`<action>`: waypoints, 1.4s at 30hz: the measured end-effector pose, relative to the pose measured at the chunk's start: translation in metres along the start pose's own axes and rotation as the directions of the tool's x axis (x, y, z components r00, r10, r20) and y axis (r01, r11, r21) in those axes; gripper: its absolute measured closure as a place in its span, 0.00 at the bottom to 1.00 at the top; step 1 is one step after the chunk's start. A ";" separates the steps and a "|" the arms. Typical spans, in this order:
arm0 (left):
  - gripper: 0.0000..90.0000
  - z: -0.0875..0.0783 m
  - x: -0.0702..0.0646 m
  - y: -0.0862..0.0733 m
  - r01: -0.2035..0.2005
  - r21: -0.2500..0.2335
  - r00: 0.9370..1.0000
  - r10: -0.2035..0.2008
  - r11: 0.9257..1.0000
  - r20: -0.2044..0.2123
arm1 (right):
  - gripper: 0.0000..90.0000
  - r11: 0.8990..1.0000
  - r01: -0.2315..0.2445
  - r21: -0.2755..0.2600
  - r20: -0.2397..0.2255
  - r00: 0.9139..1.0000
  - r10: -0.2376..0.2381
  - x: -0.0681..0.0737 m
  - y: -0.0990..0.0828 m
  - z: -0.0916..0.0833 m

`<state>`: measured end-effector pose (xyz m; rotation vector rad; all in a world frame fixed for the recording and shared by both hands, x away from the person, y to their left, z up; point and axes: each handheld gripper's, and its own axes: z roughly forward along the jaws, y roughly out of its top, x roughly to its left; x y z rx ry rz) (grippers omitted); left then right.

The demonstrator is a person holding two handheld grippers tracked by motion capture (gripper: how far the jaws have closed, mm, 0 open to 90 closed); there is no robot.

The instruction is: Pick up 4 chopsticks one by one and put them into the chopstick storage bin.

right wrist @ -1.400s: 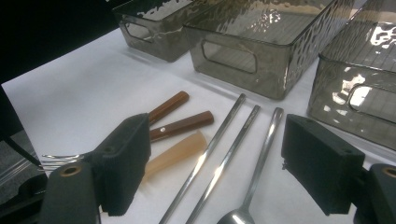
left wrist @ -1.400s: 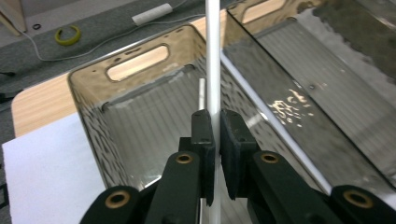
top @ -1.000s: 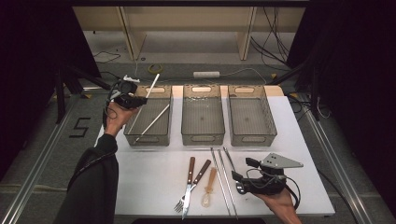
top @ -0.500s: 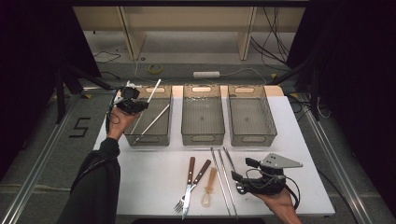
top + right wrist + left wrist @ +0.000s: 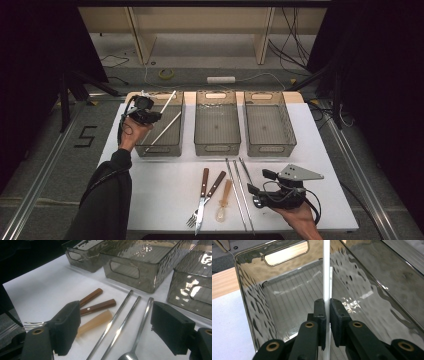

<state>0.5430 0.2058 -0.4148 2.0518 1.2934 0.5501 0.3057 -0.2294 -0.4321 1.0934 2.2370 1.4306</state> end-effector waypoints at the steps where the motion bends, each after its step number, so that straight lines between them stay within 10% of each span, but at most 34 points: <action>1: 0.90 0.000 0.000 0.000 0.002 -0.002 1.000 -0.002 1.000 0.003 | 0.28 1.000 0.000 0.000 0.000 1.000 0.000 0.000 0.000 0.000; 16: 0.47 -0.034 -0.016 -0.009 0.051 0.009 0.991 -0.051 0.999 0.123 | 0.30 0.999 0.015 0.039 0.013 1.000 -0.015 0.002 0.000 0.003; 23: 0.38 -0.059 -0.033 -0.031 0.066 -0.025 0.981 -0.060 0.998 0.183 | 0.40 0.986 0.034 0.165 0.030 0.999 -0.039 0.009 0.003 0.013; 32: 0.31 -0.091 -0.057 -0.055 0.056 -0.095 0.967 -0.031 0.994 0.251 | 0.48 0.933 0.049 0.357 0.044 0.997 -0.069 0.015 0.014 0.031; 42: 0.27 -0.108 -0.080 -0.094 0.062 -0.143 0.956 -0.018 0.988 0.293 | 0.59 0.838 0.079 0.540 0.052 0.991 -0.127 0.020 0.024 0.058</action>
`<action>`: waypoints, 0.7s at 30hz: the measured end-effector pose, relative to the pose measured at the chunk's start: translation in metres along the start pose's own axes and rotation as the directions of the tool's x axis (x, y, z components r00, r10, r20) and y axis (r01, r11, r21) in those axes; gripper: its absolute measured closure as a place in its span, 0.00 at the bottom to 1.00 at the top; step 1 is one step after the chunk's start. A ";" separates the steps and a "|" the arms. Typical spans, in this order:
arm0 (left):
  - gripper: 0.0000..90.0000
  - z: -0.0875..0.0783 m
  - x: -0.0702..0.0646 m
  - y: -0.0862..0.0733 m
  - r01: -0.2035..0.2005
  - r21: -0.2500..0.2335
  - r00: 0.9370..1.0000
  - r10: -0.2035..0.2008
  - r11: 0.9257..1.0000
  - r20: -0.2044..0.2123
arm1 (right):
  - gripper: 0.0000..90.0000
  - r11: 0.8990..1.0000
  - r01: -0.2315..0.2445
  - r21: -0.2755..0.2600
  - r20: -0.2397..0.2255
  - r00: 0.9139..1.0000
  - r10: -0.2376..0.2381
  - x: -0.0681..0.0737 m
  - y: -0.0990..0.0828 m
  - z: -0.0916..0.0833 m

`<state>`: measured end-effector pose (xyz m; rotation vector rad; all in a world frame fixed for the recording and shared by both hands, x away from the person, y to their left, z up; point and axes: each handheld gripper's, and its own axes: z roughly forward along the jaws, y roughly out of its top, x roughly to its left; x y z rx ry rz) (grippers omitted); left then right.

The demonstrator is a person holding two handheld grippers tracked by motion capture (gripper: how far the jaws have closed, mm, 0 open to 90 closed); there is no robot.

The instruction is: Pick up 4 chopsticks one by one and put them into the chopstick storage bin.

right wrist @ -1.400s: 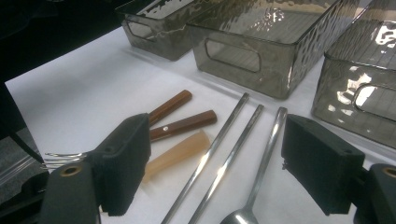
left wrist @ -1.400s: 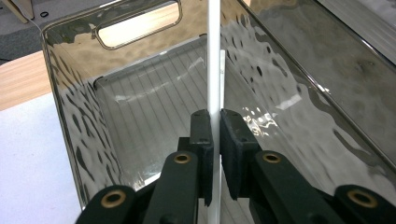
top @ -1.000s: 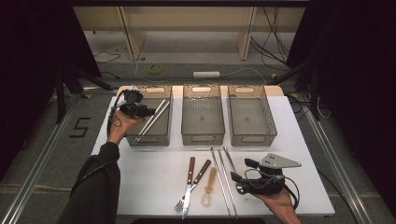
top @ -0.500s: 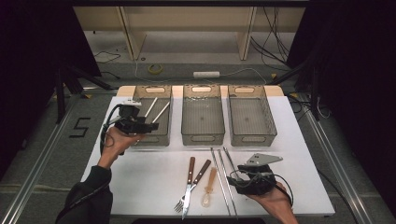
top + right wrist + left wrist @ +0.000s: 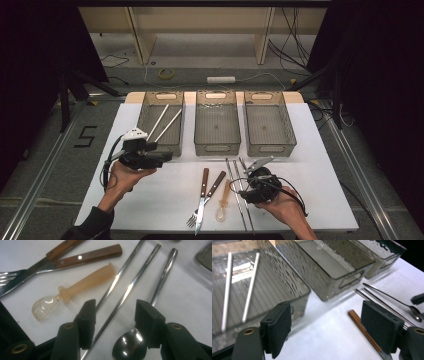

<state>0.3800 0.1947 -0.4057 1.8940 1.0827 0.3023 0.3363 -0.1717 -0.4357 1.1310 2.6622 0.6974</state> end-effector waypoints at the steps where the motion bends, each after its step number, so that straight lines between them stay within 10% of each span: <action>1: 0.26 -0.001 -0.002 -0.004 -0.003 0.003 1.000 0.003 1.000 -0.001 | 0.61 1.000 0.002 0.015 -0.001 1.000 -0.002 0.000 0.002 0.002; 11: 0.24 -0.011 -0.021 -0.027 -0.041 -0.071 0.999 0.041 0.997 0.008 | 0.71 0.993 0.028 0.116 0.005 1.000 -0.029 0.001 0.018 0.018; 21: 0.21 -0.013 -0.034 -0.039 -0.100 -0.048 0.995 0.101 0.994 0.007 | 0.77 0.981 0.028 0.191 0.001 1.000 -0.029 -0.005 0.022 0.030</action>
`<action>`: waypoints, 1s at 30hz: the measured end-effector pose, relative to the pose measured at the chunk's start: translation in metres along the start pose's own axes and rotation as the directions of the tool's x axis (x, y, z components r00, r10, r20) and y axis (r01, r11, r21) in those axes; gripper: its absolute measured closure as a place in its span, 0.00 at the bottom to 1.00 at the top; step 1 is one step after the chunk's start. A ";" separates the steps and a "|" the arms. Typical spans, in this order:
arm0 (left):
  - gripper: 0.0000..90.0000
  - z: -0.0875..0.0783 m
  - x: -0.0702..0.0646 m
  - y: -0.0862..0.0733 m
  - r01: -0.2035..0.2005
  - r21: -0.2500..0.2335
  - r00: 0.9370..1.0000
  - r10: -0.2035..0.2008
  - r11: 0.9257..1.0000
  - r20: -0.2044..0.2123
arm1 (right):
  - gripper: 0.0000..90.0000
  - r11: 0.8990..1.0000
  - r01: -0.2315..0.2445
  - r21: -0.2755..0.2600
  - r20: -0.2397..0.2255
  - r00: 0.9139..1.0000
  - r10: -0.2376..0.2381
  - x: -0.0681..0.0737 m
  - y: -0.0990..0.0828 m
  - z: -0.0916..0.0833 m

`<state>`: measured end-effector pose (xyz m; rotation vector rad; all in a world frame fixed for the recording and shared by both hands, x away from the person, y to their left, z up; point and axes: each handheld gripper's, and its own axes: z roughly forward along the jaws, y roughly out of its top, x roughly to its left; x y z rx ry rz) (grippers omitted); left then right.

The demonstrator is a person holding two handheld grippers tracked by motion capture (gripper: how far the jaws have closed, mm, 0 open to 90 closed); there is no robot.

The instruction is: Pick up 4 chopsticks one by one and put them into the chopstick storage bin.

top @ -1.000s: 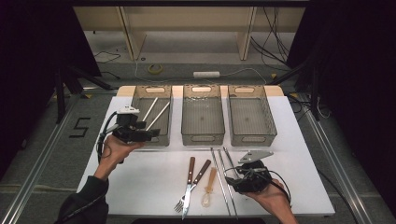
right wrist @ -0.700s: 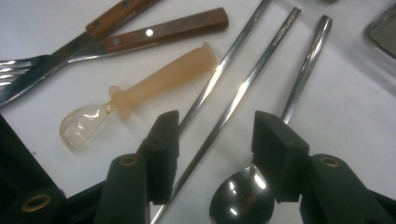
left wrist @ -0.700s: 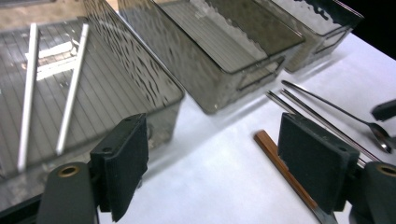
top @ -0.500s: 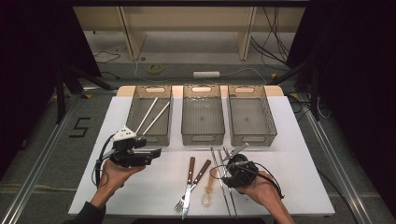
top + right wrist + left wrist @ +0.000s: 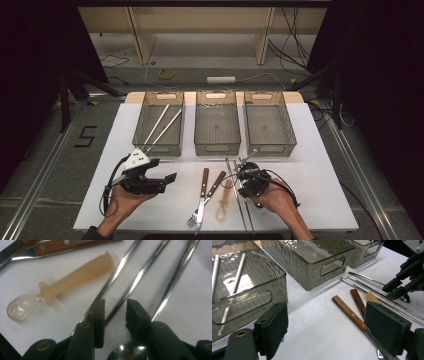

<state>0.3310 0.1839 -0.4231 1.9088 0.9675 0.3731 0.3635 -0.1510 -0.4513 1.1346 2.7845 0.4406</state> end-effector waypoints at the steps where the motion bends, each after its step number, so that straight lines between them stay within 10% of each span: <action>1: 0.21 0.000 0.000 -0.001 -0.003 0.005 1.000 0.003 1.000 -0.003 | 0.78 1.000 0.000 0.007 -0.001 1.000 0.000 0.000 0.001 0.001; 30: 0.21 -0.001 -0.006 -0.003 -0.029 0.023 0.999 0.030 0.999 -0.013 | 0.81 0.994 -0.001 0.112 0.026 1.000 -0.002 0.001 0.013 0.011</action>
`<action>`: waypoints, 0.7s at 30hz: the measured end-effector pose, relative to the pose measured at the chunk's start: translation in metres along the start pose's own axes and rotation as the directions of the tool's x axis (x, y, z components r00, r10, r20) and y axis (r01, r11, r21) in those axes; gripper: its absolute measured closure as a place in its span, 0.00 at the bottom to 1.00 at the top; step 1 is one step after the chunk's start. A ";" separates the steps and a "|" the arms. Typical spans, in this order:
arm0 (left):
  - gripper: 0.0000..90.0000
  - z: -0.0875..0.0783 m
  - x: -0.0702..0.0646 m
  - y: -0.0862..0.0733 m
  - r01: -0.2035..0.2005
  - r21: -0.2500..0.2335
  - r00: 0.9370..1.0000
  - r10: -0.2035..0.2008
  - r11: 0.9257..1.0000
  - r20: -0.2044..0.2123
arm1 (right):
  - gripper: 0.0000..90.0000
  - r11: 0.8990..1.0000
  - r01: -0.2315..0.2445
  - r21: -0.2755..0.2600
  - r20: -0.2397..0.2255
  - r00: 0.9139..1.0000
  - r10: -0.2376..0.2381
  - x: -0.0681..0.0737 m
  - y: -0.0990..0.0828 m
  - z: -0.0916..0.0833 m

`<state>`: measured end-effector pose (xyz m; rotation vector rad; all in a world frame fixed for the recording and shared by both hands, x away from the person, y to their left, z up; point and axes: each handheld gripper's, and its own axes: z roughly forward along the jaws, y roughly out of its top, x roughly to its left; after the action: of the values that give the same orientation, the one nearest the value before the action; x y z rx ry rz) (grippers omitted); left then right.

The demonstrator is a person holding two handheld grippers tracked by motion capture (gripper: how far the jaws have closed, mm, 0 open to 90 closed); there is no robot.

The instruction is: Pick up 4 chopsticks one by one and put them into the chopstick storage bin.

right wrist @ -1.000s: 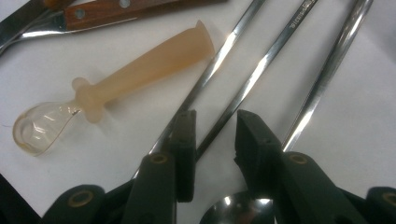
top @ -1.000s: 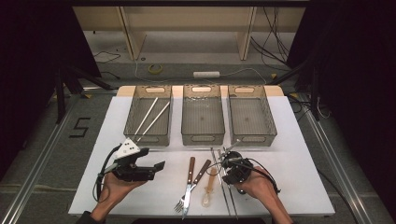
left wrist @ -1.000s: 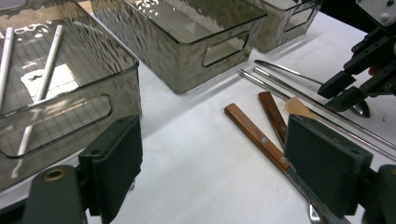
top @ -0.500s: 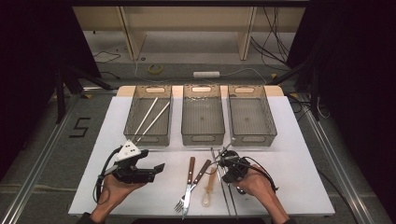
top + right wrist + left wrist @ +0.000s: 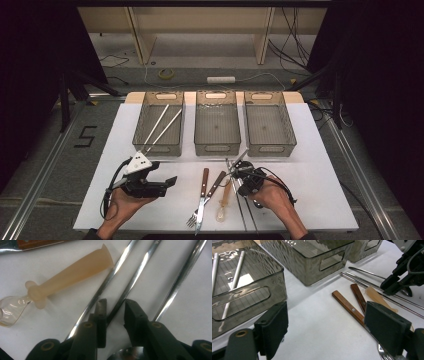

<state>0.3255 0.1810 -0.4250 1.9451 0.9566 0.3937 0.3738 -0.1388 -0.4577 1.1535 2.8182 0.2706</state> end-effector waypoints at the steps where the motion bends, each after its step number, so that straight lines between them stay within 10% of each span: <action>1: 0.21 0.000 0.000 0.000 0.001 0.000 1.000 -0.001 1.000 0.000 | 0.82 1.000 0.000 -0.001 0.000 1.000 0.000 0.000 0.000 0.000; 21: 0.21 0.000 -0.002 0.000 -0.006 0.012 1.000 0.006 1.000 0.010 | 0.92 0.998 -0.064 -0.020 -0.011 0.998 0.064 -0.004 -0.002 0.000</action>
<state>0.3243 0.1796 -0.4253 1.9594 0.9492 0.3822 0.3757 -0.1430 -0.4577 1.2431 2.7846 0.3102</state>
